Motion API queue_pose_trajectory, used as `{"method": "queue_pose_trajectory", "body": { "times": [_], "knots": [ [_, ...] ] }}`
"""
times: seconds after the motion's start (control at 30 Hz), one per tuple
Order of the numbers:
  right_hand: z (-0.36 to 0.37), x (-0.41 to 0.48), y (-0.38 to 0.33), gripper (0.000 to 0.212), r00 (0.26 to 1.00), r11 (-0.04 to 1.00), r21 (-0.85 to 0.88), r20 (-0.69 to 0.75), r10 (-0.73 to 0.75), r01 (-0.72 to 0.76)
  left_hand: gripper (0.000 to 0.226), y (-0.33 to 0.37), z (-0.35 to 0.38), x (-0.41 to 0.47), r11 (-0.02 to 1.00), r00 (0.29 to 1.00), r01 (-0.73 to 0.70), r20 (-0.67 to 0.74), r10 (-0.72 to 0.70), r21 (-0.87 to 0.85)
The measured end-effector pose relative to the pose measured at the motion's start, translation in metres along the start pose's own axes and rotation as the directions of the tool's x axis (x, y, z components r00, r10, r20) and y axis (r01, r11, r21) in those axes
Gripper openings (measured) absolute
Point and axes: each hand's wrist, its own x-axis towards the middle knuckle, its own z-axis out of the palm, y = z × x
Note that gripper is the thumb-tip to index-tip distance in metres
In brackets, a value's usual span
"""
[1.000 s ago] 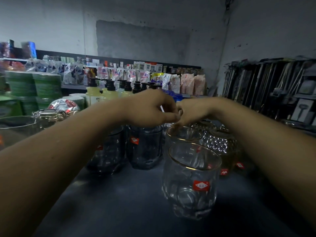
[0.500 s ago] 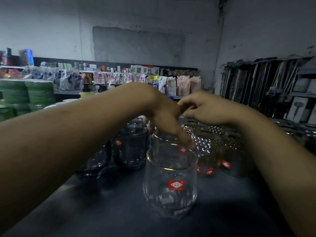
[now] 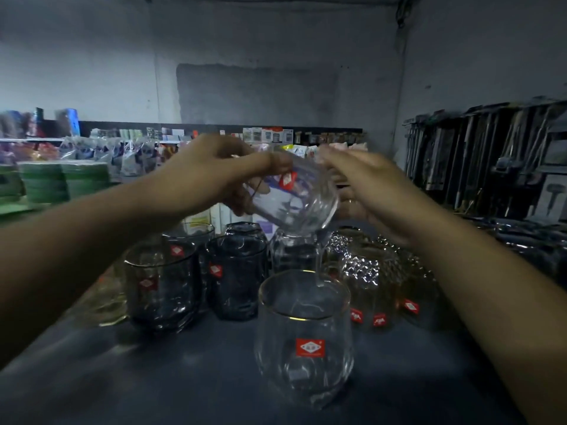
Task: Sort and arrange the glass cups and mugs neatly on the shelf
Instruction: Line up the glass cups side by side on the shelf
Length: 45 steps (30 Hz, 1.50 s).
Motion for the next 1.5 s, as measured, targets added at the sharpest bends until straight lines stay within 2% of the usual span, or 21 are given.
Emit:
{"method": "queue_pose_trajectory", "body": {
  "times": [0.07, 0.1, 0.13, 0.2, 0.23, 0.3, 0.37, 0.5, 0.6, 0.67, 0.73, 0.83, 0.9, 1.07, 1.27, 1.37, 1.5],
  "knots": [
    [0.004, -0.004, -0.004, 0.045, 0.984, 0.969, 0.219, 0.158, 0.083, -0.117, 0.053, -0.006, 0.008, -0.007, 0.962, 0.997, 0.044, -0.048, -0.059, -0.270],
    [0.007, -0.006, -0.005, 0.046, 0.973, 0.949, 0.289, 0.220, 0.064, -0.128, 0.049, -0.007, 0.013, -0.009, 0.931, 0.996, 0.044, -0.061, -0.071, -0.363],
    [0.010, -0.008, -0.006, 0.045, 0.969, 0.934, 0.341, 0.247, 0.020, -0.106, 0.046, -0.008, 0.017, -0.010, 0.899, 0.995, 0.044, -0.062, -0.079, -0.436],
    [0.014, -0.011, -0.006, 0.040, 0.975, 0.933, 0.360, 0.210, -0.070, -0.011, 0.044, -0.012, 0.021, -0.012, 0.856, 0.996, 0.053, -0.038, -0.085, -0.515],
    [0.014, -0.011, -0.006, 0.037, 0.978, 0.942, 0.332, 0.183, -0.104, 0.038, 0.045, -0.014, 0.020, -0.013, 0.868, 0.997, 0.045, -0.034, -0.071, -0.495],
    [0.006, -0.011, -0.009, 0.036, 0.977, 0.969, 0.218, 0.152, -0.150, 0.115, 0.046, -0.020, 0.018, -0.018, 0.944, 0.999, 0.009, -0.034, -0.022, -0.330],
    [-0.007, -0.011, -0.015, 0.044, 0.973, 0.985, 0.008, 0.155, -0.172, 0.173, 0.048, -0.024, 0.016, -0.025, 0.990, 1.000, -0.016, -0.010, 0.014, -0.139],
    [-0.021, -0.013, -0.027, 0.067, 0.968, 0.904, -0.387, 0.232, -0.097, 0.183, 0.059, -0.028, 0.014, -0.032, 0.994, 0.997, -0.077, -0.013, 0.078, 0.083],
    [-0.017, -0.013, -0.031, 0.071, 0.965, 0.832, -0.527, 0.257, -0.042, 0.176, 0.037, -0.025, 0.015, -0.037, 0.971, 0.989, -0.137, -0.029, 0.145, 0.196],
    [-0.012, -0.011, -0.030, 0.075, 0.957, 0.791, -0.583, 0.288, -0.010, 0.184, 0.028, -0.017, 0.017, -0.043, 0.964, 0.982, -0.185, -0.007, 0.190, 0.193],
    [-0.009, -0.010, -0.028, 0.082, 0.946, 0.757, -0.626, 0.323, 0.031, 0.189, 0.029, -0.010, 0.018, -0.048, 0.942, 0.969, -0.245, 0.053, 0.239, 0.229],
    [-0.006, -0.010, -0.023, 0.090, 0.927, 0.724, -0.668, 0.359, 0.111, 0.172, 0.022, -0.002, 0.022, -0.057, 0.894, 0.928, -0.362, 0.186, 0.322, 0.262],
    [-0.004, -0.010, -0.018, 0.095, 0.916, 0.692, -0.701, 0.373, 0.149, 0.173, 0.023, -0.005, 0.026, -0.063, 0.861, 0.902, -0.424, 0.224, 0.370, 0.280],
    [0.004, -0.011, -0.009, 0.101, 0.903, 0.645, -0.736, 0.397, 0.167, 0.204, 0.025, -0.023, 0.034, -0.078, 0.834, 0.899, -0.430, 0.254, 0.358, 0.345],
    [0.016, -0.006, -0.016, 0.095, 0.880, 0.552, -0.802, 0.413, 0.235, 0.229, 0.031, -0.024, 0.043, -0.100, 0.778, 0.876, -0.480, 0.277, 0.395, 0.406],
    [0.022, -0.001, -0.014, 0.075, 0.867, 0.495, -0.835, 0.415, 0.275, 0.243, 0.036, -0.018, 0.047, -0.111, 0.743, 0.869, -0.494, 0.262, 0.418, 0.452],
    [0.027, 0.006, -0.004, 0.064, 0.841, 0.469, -0.838, 0.449, 0.303, 0.279, 0.031, -0.006, 0.053, -0.125, 0.785, 0.888, -0.460, 0.220, 0.404, 0.415]
  ]
}}
